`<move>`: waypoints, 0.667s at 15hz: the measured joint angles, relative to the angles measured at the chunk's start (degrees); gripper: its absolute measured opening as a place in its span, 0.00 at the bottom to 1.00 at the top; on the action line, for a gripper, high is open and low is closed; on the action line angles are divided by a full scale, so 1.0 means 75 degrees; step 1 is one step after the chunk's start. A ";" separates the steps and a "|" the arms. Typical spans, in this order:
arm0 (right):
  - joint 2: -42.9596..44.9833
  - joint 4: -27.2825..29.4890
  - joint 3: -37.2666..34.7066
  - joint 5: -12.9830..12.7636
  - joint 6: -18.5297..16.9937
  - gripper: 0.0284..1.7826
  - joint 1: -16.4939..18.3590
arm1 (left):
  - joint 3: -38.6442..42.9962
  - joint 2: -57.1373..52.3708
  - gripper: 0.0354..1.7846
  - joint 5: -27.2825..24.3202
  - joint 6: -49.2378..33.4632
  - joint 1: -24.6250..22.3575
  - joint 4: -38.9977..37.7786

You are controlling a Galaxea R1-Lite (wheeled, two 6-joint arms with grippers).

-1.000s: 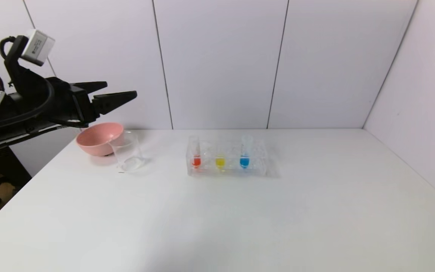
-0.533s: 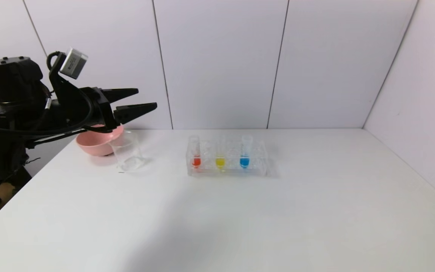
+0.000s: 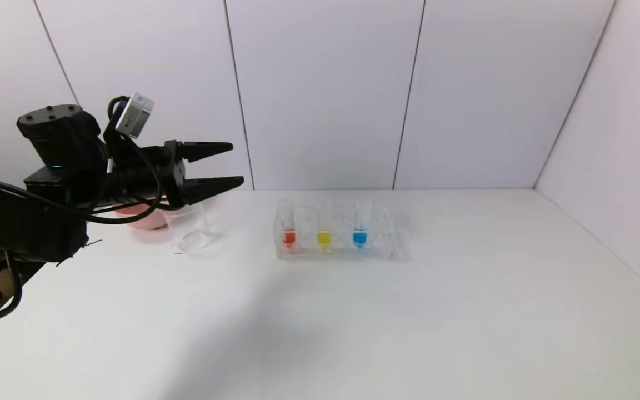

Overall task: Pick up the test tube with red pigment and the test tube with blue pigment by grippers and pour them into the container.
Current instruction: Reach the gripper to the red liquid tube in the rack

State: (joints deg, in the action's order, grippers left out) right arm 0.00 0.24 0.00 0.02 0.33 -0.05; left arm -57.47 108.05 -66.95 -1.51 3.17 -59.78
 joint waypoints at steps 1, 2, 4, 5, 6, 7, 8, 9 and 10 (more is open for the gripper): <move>0.0000 0.0000 0.0000 0.0003 -0.0003 1.00 0.0000 | -0.0088 0.0154 0.99 -0.0150 -0.0007 0.0003 -0.0088; 0.0000 0.0003 0.0000 -0.0003 -0.0003 1.00 -0.0003 | -0.0146 0.0306 0.99 -0.0254 -0.0007 0.0018 -0.0111; 0.0000 0.0003 0.0000 0.0000 0.0000 1.00 -0.0003 | -0.0198 0.0571 0.99 -0.0319 0.0015 0.0109 -0.0245; 0.0000 0.0003 0.0000 0.0000 0.0000 1.00 0.0000 | -0.0232 0.0696 0.99 -0.0320 0.0003 0.0161 -0.0353; 0.0000 0.0003 0.0000 0.0003 -0.0003 1.00 -0.0003 | -0.0302 0.0863 0.99 -0.0323 -0.0007 0.0224 -0.0481; 0.0000 0.0000 0.0000 0.0003 -0.0003 1.00 -0.0003 | -0.0416 0.1047 0.99 -0.0323 -0.0015 0.0309 -0.0571; 0.0000 0.0003 0.0000 0.0003 0.0000 1.00 -0.0003 | -0.0559 0.1221 0.99 -0.0323 -0.0023 0.0397 -0.0624; 0.0000 0.0003 0.0000 0.0000 0.0000 1.00 -0.0003 | -0.0683 0.1364 0.99 -0.0327 -0.0026 0.0466 -0.0639; 0.0000 0.0003 0.0000 0.0000 -0.0003 1.00 -0.0003 | -0.0827 0.1526 0.99 -0.0327 -0.0026 0.0528 -0.0647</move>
State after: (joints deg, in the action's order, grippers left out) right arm 0.00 0.27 0.00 0.02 0.30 -0.07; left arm -63.67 119.49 -69.40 -1.71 7.13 -64.63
